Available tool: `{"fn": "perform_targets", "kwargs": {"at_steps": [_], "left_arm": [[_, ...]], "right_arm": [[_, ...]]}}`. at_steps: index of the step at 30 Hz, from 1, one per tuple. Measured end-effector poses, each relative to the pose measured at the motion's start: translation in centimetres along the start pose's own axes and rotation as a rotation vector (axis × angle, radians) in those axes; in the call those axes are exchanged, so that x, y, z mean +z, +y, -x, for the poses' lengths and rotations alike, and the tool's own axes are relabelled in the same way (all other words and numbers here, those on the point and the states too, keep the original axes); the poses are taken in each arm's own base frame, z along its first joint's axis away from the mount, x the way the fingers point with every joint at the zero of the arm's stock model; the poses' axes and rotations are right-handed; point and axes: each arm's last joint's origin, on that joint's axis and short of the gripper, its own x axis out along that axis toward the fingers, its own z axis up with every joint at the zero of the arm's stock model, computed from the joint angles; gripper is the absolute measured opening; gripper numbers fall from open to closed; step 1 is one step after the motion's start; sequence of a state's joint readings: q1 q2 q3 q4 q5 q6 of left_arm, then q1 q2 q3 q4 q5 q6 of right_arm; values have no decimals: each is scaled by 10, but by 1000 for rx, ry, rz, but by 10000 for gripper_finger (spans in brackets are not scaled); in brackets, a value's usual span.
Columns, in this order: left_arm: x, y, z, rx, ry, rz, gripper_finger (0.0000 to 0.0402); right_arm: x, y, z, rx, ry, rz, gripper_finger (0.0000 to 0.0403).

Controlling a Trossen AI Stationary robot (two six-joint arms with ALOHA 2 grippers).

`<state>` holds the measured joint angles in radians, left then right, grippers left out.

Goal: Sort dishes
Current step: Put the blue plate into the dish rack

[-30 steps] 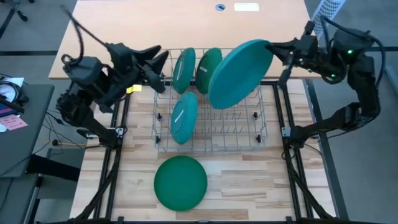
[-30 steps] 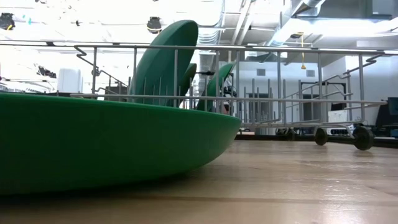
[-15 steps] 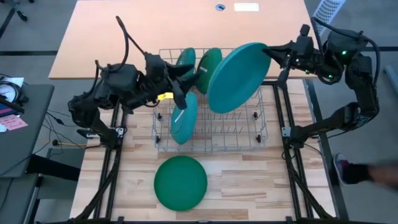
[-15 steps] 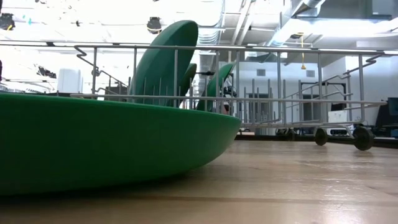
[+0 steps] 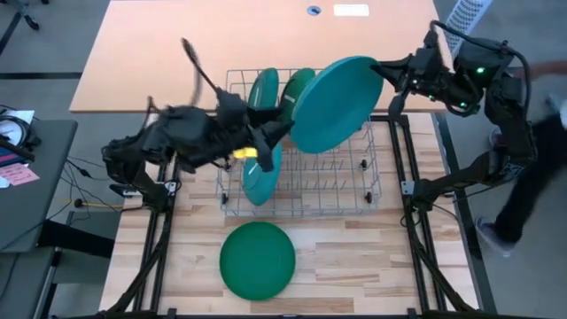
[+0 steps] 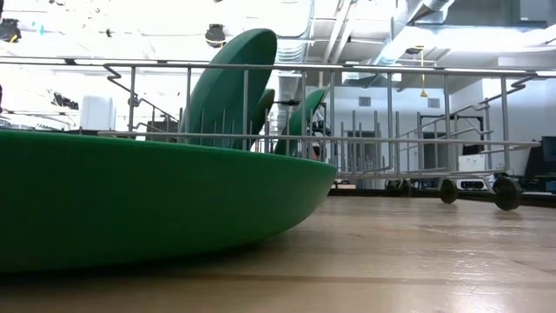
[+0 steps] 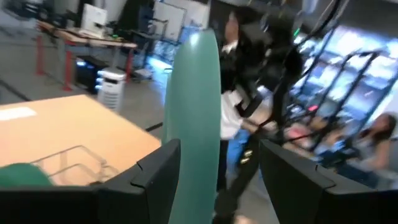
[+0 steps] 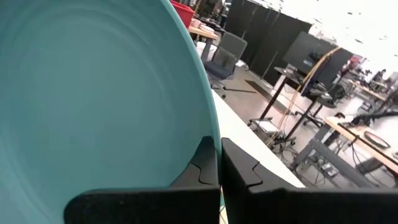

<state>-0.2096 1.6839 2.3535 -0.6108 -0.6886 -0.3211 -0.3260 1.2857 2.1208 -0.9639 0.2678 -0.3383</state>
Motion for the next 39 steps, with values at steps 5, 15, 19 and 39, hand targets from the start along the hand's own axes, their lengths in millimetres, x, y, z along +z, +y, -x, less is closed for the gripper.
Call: {"fn": "perform_targets", "kwargs": {"at_steps": [5,15,19,39], "left_arm": [[-22,-9,-12,135,23,-160,210],[-32,-16,-16,473,-67,-278,210],[-29,-13,-17,494,-70,-292,202],[-22,5,-27,662,-96,-326,5]], "right_arm": [[-3,1,-14,-13,40,-101,0],[-9,-3,-28,-53,94,-330,1],[-8,-3,-29,-53,83,-333,1],[-6,11,-31,16,95,-584,68]]}}
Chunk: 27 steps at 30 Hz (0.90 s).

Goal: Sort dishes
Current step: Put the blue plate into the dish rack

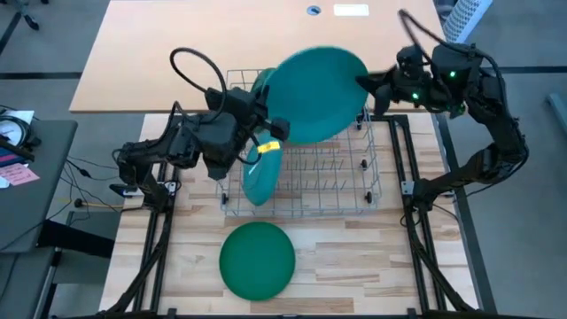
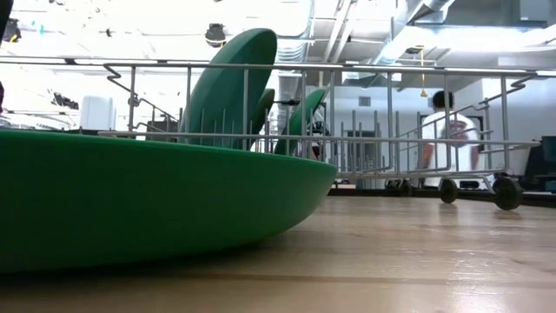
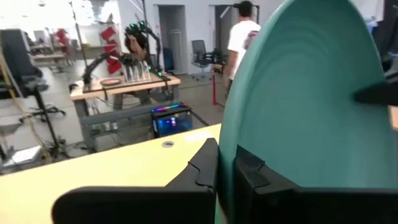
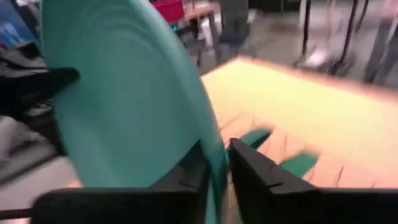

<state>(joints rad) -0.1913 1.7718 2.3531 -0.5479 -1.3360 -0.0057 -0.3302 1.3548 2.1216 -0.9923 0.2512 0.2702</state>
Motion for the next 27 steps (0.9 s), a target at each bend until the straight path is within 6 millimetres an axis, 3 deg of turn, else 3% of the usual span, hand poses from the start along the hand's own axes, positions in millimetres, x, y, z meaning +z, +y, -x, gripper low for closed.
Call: {"fn": "perform_targets", "kwargs": {"at_steps": [5,9,12,17,19,23,27], "left_arm": [[6,0,1,-18,-18,0,2],[18,9,3,18,-40,17,1],[27,19,6,26,-50,15,1],[28,20,2,24,-59,1,1],[31,24,1,25,-64,17,0],[35,31,-3,57,-68,63,0],[31,28,-8,76,-60,-21,0]], "right_arm": [[-25,-14,25,-37,280,-259,155],[-48,-25,63,-132,483,-271,213],[-48,-32,89,-93,396,-333,240],[-78,-47,115,-107,396,-527,250],[-94,-49,112,-69,362,-602,250],[-123,-45,87,106,190,-797,250],[-132,-32,54,345,-49,-1068,250]]}}
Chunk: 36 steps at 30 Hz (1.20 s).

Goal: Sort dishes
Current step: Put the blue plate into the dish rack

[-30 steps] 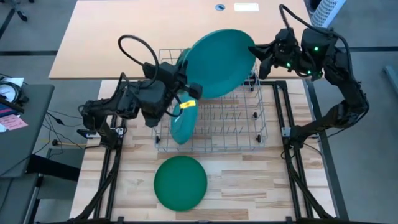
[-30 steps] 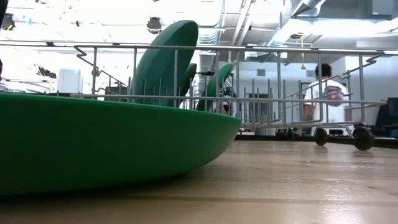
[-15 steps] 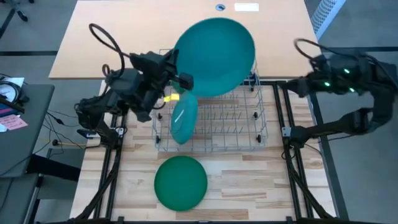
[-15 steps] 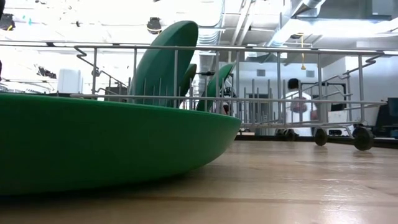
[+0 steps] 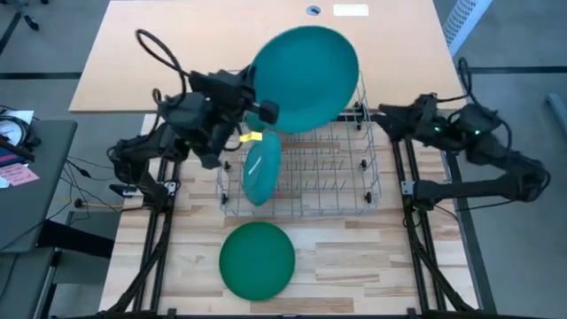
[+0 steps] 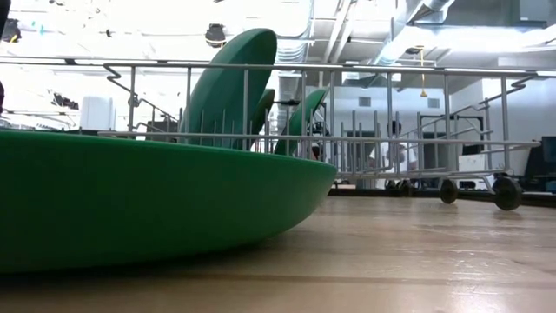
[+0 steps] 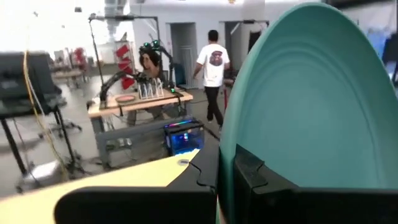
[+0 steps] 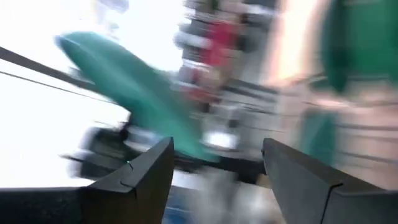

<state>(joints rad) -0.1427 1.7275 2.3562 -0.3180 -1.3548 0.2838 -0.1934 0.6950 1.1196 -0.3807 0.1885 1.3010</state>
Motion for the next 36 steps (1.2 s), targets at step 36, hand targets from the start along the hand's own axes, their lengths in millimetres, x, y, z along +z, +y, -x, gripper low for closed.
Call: {"fn": "perform_targets", "kwargs": {"at_steps": [36], "left_arm": [[-55,-82,-10,-84,-53,-1135,0]], "right_arm": [[-27,23,-146,402,-134,-468,184]]}}
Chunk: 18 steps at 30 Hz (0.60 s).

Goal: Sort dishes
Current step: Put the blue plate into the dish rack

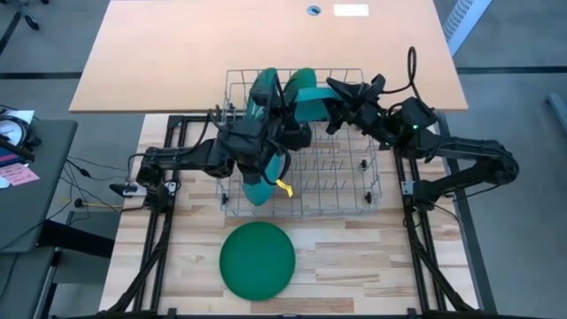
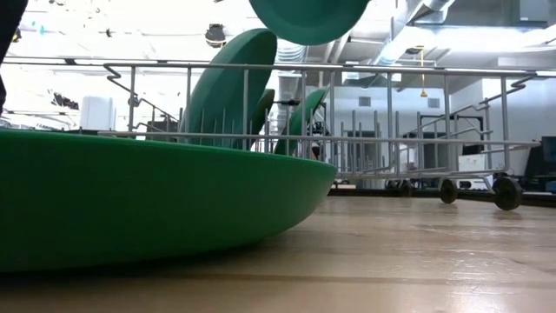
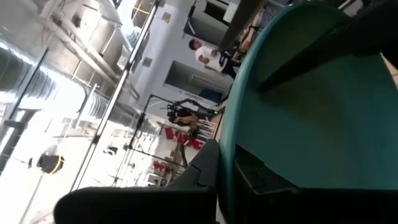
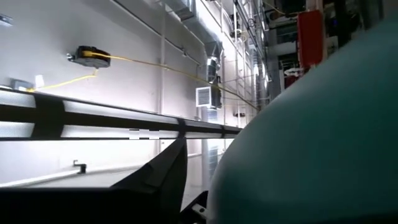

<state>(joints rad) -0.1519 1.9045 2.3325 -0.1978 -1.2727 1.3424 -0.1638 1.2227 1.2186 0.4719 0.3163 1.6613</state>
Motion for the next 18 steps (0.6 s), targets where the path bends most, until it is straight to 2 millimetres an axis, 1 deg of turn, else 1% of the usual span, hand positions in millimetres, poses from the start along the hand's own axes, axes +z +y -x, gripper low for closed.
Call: {"fn": "perform_targets", "kwargs": {"at_steps": [5,10,15,18], "left_arm": [[-2,1,-5,4,4,-8,0],[-2,0,-5,3,3,-32,0],[-2,0,-6,3,3,-32,0],[-3,1,-8,6,9,-31,0]], "right_arm": [[1,6,5,-11,-1,24,141],[2,5,7,-37,-4,36,107],[2,5,7,-37,-3,33,82],[2,5,7,-38,0,32,76]]}}
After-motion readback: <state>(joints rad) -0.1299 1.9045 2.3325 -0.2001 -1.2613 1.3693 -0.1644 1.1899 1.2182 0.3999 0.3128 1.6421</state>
